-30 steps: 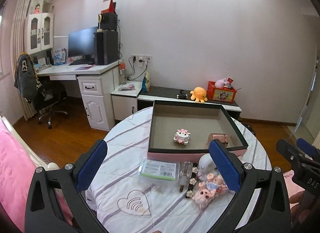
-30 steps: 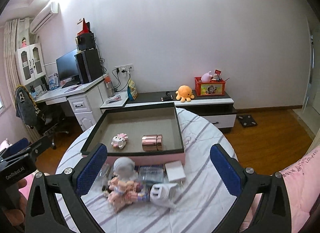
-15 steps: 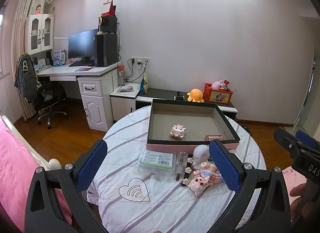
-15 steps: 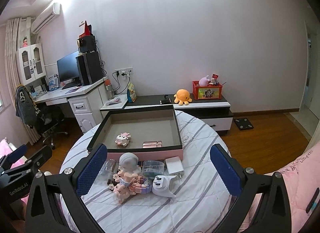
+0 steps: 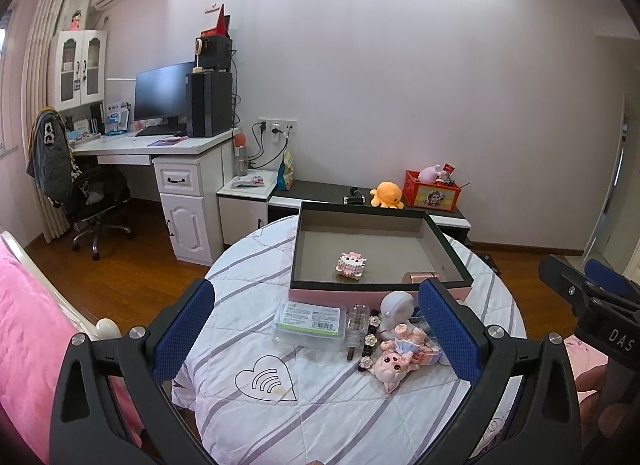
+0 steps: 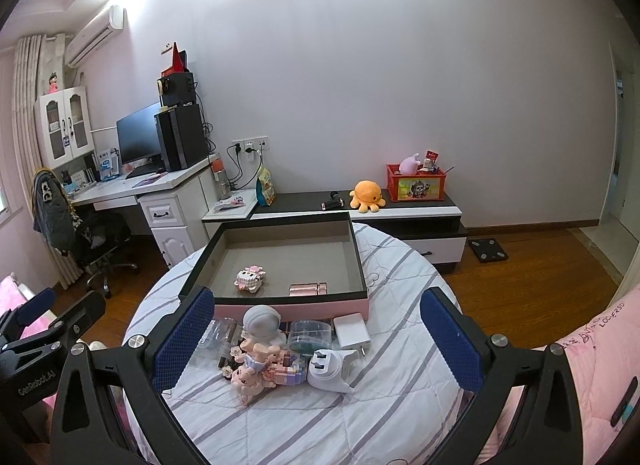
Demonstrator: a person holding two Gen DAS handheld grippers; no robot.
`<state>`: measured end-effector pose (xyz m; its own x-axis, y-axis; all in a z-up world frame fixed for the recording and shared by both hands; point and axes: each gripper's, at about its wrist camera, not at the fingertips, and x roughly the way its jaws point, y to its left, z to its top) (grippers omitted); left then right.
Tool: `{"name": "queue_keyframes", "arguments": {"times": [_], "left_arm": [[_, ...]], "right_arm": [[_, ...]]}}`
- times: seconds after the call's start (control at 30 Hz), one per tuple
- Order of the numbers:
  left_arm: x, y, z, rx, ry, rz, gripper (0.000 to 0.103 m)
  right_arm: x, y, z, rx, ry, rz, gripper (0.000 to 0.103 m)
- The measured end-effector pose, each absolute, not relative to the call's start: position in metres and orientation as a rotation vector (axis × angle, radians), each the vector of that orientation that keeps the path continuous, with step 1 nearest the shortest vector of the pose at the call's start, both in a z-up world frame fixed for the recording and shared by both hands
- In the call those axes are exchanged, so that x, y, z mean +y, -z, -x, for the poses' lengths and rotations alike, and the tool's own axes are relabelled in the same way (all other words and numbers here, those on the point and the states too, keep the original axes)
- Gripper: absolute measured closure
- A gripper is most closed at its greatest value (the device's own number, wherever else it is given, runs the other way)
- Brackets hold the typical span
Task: Organize rigid objects
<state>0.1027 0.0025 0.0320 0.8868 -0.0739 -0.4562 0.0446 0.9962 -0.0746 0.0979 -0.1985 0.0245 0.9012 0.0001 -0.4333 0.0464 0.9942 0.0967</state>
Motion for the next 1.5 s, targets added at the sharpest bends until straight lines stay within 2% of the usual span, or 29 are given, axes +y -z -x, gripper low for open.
{"name": "queue_keyframes", "arguments": {"times": [0.53,1.13,1.5], "left_arm": [[0.004,-0.009,-0.119,0.546,0.046,0.050,0.000],[-0.001,0.078,-0.186,0.754,0.038,-0.027,0.000],[-0.002,0.107,-0.215,0.813,0.060,-0.021,0.000]], "right_arm": [[-0.209,-0.012,-0.110,0.497,0.042,-0.108,0.000],[-0.227,0.089,-0.160,0.814,0.050,-0.100,0.000],[-0.223,0.116,-0.185,0.876,0.015,-0.141,0.001]]}}
